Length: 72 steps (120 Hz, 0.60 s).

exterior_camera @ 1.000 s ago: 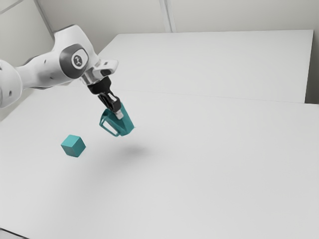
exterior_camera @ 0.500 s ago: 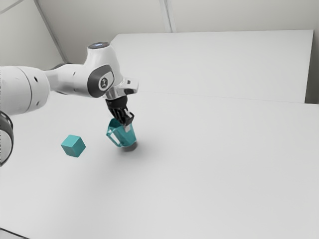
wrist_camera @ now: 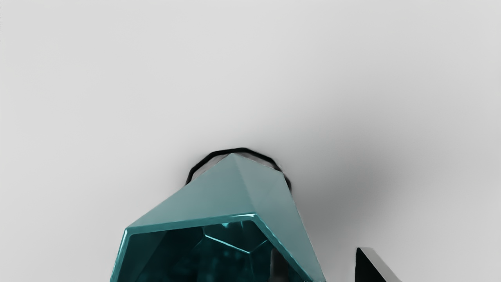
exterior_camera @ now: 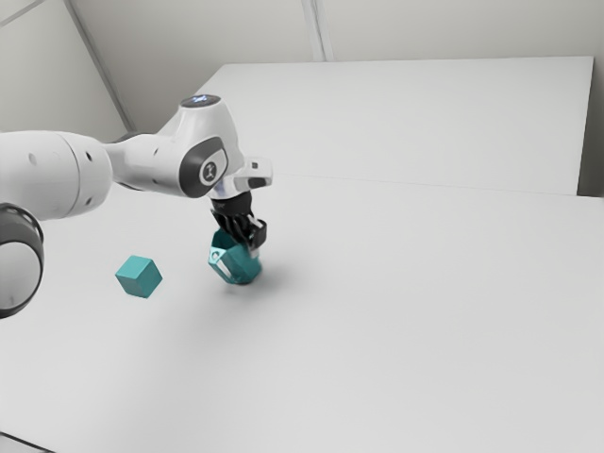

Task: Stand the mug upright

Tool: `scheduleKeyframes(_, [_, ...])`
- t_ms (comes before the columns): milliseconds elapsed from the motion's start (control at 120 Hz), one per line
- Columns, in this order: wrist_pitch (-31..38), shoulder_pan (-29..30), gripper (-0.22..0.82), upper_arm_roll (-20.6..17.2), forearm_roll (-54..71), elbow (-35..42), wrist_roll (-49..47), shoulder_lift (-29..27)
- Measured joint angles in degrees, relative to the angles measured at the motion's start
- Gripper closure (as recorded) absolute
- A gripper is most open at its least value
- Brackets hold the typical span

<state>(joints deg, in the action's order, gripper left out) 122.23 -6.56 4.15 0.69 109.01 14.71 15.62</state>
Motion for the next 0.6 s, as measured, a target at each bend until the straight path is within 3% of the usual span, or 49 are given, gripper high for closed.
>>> scheduleKeyframes(108, [-0.1,-0.07,0.3,-0.09,-0.22,0.0,-0.47,-1.19])
scheduleKeyframes(233, [-1.58,-0.09,0.17,-0.1,-0.36,-0.13,-0.83,-4.9])
scheduleKeyframes(325, [-4.32,0.03,0.11,-0.1,-0.86,-1.97,-1.08,-7.8])
scheduleKeyframes(600, [-19.71,0.76,0.03,0.38,-1.11,-18.77,-1.67,-9.15])
